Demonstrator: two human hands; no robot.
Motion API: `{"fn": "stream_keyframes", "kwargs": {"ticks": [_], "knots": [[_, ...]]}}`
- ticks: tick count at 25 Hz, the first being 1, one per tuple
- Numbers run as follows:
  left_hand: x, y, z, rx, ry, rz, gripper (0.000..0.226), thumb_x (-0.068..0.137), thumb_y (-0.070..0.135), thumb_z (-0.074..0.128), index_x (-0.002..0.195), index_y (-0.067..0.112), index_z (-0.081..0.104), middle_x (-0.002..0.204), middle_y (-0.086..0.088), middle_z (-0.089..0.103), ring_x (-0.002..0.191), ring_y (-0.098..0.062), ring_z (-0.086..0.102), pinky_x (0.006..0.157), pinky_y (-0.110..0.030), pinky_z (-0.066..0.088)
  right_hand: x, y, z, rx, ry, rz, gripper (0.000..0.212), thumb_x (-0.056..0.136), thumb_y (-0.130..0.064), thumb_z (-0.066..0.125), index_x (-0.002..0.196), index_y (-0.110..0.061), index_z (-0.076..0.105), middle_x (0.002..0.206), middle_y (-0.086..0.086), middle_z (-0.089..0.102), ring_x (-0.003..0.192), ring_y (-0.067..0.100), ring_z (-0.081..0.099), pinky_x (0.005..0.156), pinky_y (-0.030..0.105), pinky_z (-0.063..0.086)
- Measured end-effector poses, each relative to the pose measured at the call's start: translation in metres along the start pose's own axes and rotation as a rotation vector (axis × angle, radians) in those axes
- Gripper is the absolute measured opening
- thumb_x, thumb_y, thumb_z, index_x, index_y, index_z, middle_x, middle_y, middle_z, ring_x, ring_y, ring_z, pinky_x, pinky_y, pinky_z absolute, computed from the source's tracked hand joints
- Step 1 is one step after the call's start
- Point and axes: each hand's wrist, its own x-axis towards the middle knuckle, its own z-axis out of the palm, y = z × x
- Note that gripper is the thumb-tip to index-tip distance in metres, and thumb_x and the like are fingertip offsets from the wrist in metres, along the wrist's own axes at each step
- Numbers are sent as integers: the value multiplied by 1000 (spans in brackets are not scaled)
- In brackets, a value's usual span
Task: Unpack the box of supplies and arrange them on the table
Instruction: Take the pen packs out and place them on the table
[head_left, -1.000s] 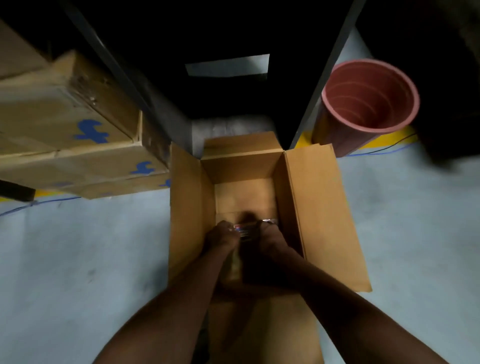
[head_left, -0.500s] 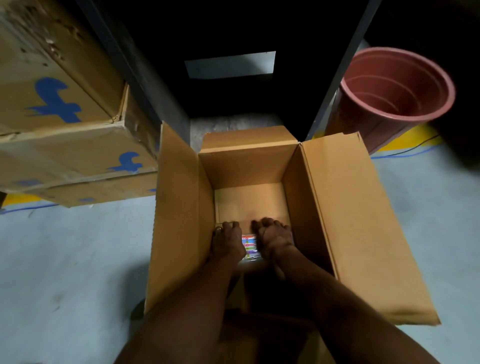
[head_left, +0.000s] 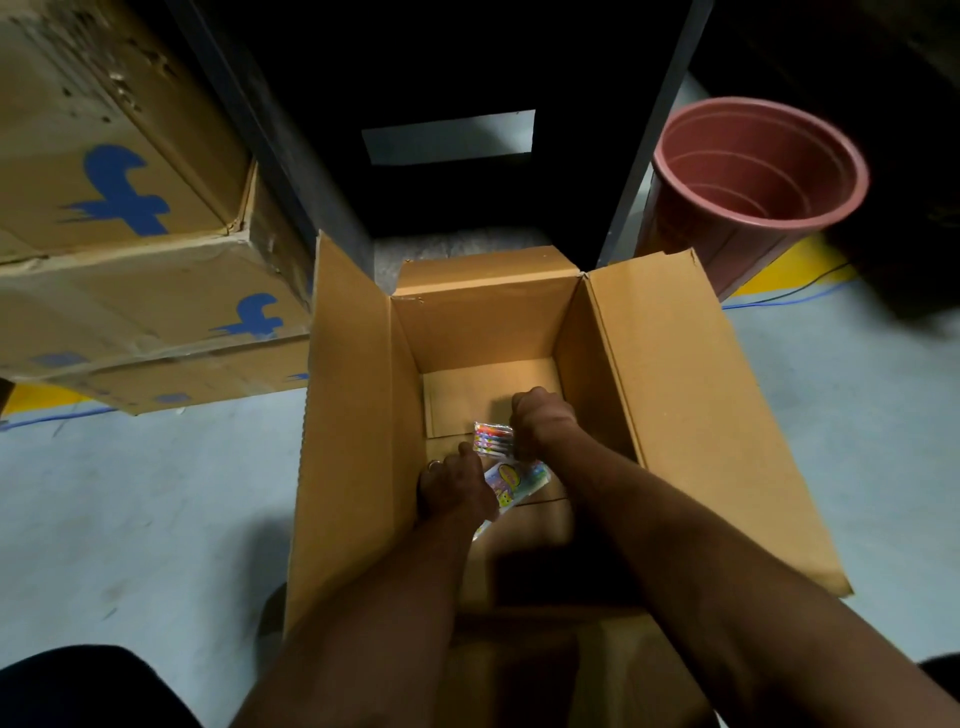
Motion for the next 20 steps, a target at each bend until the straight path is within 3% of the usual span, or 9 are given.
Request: {"fn": "stream_keyframes", "kwargs": {"ticks": [3, 7, 9, 11, 12, 14, 17, 20], "knots": [[2, 4, 4, -107, -66, -48, 105, 68, 47, 87, 148, 14, 26, 143, -11, 47, 132, -32, 47, 106, -43, 42, -2, 5, -6, -18, -11, 10, 49, 86, -19, 73, 132, -14, 55, 136, 9, 55, 123, 29, 57, 87, 37, 52], [2, 3, 6, -286, -212, -34, 76, 76, 41, 81, 138, 11, 48, 141, -14, 53, 125, -33, 55, 98, -37, 49, -4, 13, -18, 16, -24, 49, 50, 89, -20, 69, 135, -13, 51, 138, 10, 53, 125, 30, 55, 93, 40, 50], [-2, 7, -1, -398, -285, -14, 60, 84, 32, 74, 133, 4, 55, 129, -19, 62, 104, -33, 65, 77, -36, 54, -4, 17, -28, 85, -32, 65, 52, 87, -21, 70, 134, -13, 51, 138, 11, 52, 124, 30, 55, 95, 40, 51], [-10, 13, -10, -549, -337, -52, 44, 90, 18, 67, 127, -3, 59, 98, -19, 67, 71, -29, 64, 55, -36, 51, -4, 20, -36, 145, -39, 71, 52, 84, -19, 73, 132, -13, 53, 138, 12, 52, 123, 30, 56, 97, 41, 52], [-12, 14, -15, -607, -348, -64, 39, 90, 13, 66, 123, -5, 60, 85, -17, 64, 64, -26, 61, 50, -36, 49, -4, 21, -40, 175, -40, 78, 51, 83, -17, 73, 130, -12, 54, 137, 13, 52, 122, 30, 56, 97, 42, 52], [-17, 15, -25, -740, -333, -81, 31, 87, 7, 68, 115, -4, 62, 78, -14, 62, 62, -25, 61, 51, -37, 49, -7, 23, -48, 259, -35, 106, 47, 82, -14, 72, 127, -10, 58, 135, 14, 54, 118, 30, 59, 95, 42, 55], [-22, 11, -33, -966, -165, -108, 34, 77, 10, 72, 109, 0, 68, 100, -20, 71, 85, -33, 70, 73, -42, 59, -18, 25, -56, 442, 33, 143, 41, 83, -16, 71, 122, -9, 59, 132, 13, 55, 116, 31, 61, 86, 36, 55], [-43, 7, -41, -1048, -113, -182, 35, 80, 20, 69, 113, 8, 67, 109, -13, 70, 95, -30, 69, 77, -31, 57, -51, 28, -68, 595, 97, 185, 40, 85, -18, 71, 121, -7, 58, 129, 14, 57, 116, 30, 60, 87, 35, 52]]}}
